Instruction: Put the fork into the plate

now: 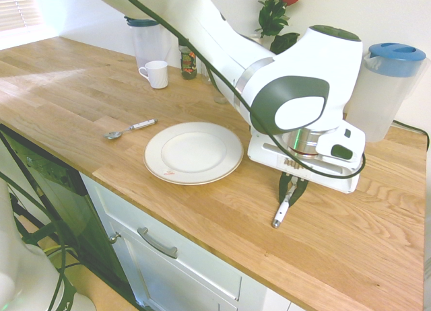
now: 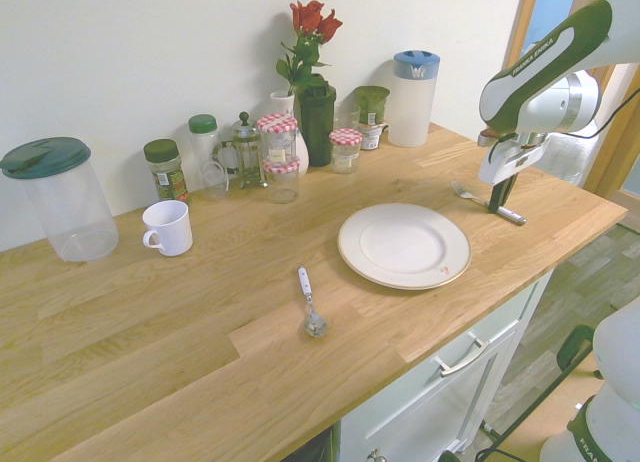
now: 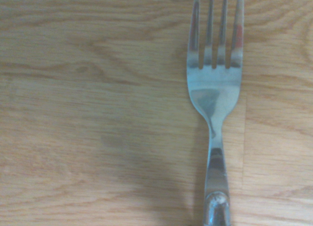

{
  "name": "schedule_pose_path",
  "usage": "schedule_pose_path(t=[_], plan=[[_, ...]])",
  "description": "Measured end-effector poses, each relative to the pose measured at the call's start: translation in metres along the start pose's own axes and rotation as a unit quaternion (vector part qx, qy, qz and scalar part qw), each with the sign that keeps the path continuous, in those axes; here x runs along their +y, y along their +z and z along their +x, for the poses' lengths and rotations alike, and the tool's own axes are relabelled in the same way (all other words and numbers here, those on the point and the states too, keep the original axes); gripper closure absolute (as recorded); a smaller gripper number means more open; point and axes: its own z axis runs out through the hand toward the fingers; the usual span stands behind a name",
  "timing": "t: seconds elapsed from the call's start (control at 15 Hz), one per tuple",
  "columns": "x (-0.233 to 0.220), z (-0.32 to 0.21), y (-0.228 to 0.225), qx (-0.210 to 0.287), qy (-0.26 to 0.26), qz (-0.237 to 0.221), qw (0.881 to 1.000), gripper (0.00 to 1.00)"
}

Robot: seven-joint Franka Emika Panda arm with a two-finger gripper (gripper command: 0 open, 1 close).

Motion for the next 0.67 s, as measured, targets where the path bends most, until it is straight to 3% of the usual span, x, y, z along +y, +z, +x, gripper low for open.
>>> schedule_pose_path(t=[0.67], plan=[[-0.019, -0.021, -0.059, 0.043, 0.007, 0.03, 0.999, 1.0]])
